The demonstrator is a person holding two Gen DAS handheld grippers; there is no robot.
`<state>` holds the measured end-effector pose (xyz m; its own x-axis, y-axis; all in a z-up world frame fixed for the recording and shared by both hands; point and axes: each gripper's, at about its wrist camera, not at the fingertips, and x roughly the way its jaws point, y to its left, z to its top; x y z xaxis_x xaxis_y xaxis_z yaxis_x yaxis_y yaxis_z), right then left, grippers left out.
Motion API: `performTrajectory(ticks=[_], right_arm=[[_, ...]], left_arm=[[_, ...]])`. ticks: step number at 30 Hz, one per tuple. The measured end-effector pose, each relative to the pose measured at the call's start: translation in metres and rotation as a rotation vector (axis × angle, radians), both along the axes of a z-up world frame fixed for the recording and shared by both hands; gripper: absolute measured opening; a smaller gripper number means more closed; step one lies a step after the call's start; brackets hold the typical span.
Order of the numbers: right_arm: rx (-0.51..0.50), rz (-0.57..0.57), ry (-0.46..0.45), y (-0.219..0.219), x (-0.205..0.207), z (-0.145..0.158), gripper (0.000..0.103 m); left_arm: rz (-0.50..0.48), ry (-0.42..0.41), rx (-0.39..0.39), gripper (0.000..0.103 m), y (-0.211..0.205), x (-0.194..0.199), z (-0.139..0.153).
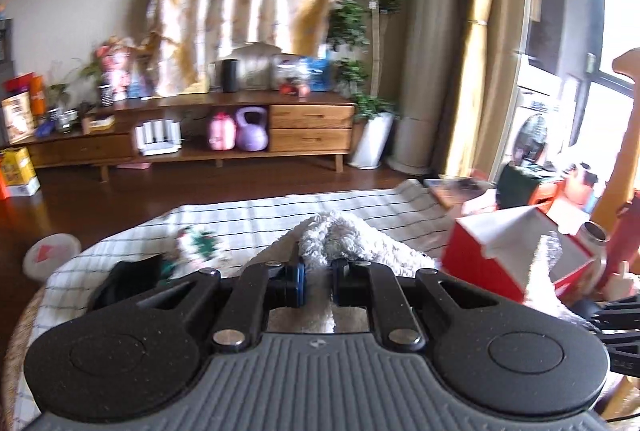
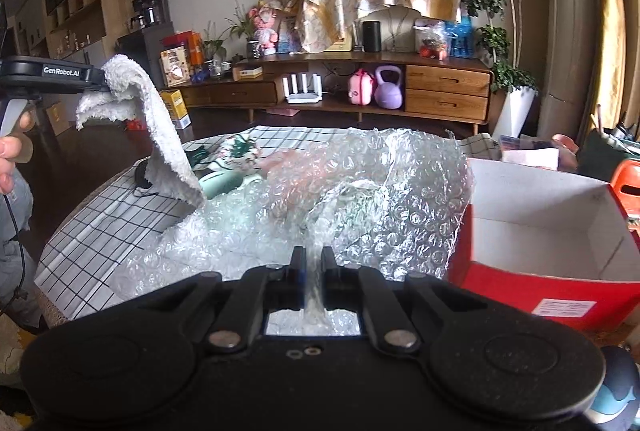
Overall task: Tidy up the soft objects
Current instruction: 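Lift the white towel with the left gripper and carry it over the red box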
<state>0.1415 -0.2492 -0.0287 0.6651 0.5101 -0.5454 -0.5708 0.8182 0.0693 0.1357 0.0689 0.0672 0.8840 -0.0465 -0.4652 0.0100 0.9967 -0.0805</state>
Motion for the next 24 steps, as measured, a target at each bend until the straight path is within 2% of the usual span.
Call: performTrajectory(ticks=[10,17,24], right_arm=[[-0.021,-0.109,-0.023,-0.053,0.037,0.002,0.006],[-0.053,-0.173,0.001,-0.088,0.07,-0.004,0.006],[-0.075,-0.236,0.003,-0.112,0.103,-0.009,0.006]], left_arm=[[-0.175,-0.003,0.047,0.012,-0.098,0.045,0.004],[-0.265,0.014,0.085,0.012,-0.165,0.084,0.001],[-0.341,0.009,0.061,0.012,-0.22,0.115,0.007]])
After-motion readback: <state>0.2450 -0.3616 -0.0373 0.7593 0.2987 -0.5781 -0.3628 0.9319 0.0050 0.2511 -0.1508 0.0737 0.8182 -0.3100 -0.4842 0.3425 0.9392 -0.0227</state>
